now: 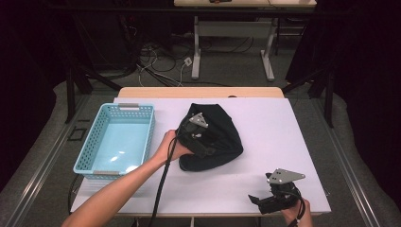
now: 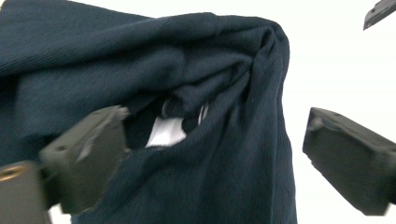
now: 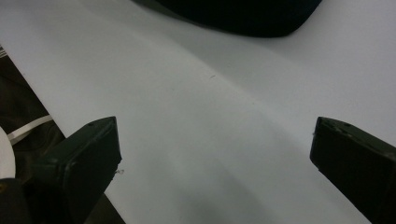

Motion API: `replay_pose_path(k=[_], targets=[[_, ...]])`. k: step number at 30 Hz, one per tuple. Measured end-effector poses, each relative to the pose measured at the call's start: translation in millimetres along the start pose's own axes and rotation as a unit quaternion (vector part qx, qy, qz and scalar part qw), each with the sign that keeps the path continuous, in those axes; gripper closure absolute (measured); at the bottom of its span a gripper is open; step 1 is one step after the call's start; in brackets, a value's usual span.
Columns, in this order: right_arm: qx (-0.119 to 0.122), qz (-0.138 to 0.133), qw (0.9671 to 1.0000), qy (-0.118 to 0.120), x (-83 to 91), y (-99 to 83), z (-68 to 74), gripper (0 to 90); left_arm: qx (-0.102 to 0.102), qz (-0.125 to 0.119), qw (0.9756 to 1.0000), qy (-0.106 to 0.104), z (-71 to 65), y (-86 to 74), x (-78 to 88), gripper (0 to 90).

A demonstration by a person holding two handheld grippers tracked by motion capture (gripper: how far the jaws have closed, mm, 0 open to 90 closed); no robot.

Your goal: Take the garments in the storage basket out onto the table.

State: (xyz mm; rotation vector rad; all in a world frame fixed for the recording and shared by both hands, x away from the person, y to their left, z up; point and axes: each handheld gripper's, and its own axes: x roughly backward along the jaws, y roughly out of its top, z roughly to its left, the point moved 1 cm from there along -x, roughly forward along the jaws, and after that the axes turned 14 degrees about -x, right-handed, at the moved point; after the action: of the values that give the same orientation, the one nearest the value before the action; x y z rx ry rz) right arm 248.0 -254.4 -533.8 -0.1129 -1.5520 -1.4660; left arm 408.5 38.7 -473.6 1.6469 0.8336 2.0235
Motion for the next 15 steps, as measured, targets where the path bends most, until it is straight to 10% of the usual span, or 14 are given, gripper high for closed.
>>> replay_pose_path(k=[15], targets=[[0.004,-0.002,1.0,0.0,-0.1,0.5,0.6,1.4,0.024,0.004,0.9972,0.071,-20.2,-34.8,51.3,0.0]])
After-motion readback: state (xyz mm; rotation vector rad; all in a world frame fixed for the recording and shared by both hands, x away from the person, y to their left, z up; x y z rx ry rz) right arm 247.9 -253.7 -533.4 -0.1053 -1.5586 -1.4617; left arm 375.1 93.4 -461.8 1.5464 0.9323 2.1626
